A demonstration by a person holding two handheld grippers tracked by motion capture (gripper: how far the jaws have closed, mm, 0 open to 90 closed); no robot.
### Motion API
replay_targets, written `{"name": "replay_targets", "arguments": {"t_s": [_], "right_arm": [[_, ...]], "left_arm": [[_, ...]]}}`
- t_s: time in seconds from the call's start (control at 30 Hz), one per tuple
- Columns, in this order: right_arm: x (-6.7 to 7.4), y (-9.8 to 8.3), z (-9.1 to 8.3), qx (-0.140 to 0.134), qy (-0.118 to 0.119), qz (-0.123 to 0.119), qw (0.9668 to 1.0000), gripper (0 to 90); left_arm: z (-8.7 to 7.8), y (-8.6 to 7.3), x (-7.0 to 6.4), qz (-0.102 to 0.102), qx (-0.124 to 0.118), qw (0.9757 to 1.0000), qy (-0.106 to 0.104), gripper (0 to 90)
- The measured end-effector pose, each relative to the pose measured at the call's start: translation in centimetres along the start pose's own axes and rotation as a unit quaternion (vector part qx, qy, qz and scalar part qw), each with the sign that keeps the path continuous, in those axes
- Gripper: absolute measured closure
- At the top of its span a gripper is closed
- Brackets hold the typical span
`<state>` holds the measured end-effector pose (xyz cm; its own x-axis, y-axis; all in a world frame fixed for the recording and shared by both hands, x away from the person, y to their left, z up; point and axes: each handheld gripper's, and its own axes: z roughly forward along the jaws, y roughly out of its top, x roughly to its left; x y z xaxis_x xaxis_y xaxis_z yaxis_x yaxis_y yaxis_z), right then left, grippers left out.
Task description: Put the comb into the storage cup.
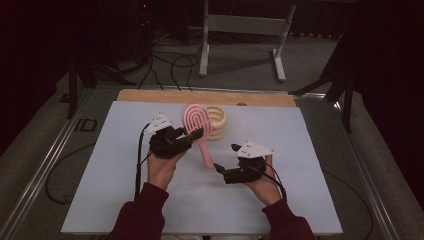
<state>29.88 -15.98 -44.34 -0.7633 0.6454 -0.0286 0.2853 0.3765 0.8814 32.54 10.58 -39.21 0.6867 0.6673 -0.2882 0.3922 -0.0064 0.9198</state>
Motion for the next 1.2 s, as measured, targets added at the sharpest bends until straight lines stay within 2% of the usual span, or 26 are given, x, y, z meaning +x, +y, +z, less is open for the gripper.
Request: {"name": "replay_targets", "arguments": {"t_s": [0.27, 0.5, 0.83, 1.2], "right_arm": [[-0.5, -1.1, -0.7, -0.002, -0.004, 0.019, 0.9998, 9.1], [-0.8, -2.3, -1.4, -0.016, -0.011, 0.034, 0.9992, 9.1], [-1.2, -4.0, -2.4, -0.032, -0.033, 0.042, 0.9980, 9.2], [-1.6, -5.7, -4.2, -0.057, -0.044, 0.048, 0.9962, 9.2]], "left_arm": [[0.0, 0.3, 0.2, 0.001, 0.002, 1.0000, 0.006, 64.9], [-0.1, 0.8, 0.3, 0.004, 0.002, 0.9999, 0.013, 64.9], [-0.3, 1.2, 0.6, 0.001, -0.003, 0.9998, 0.020, 64.9], [-0.5, 1.9, 0.8, 0.007, -0.004, 0.9996, 0.028, 64.8]]}}
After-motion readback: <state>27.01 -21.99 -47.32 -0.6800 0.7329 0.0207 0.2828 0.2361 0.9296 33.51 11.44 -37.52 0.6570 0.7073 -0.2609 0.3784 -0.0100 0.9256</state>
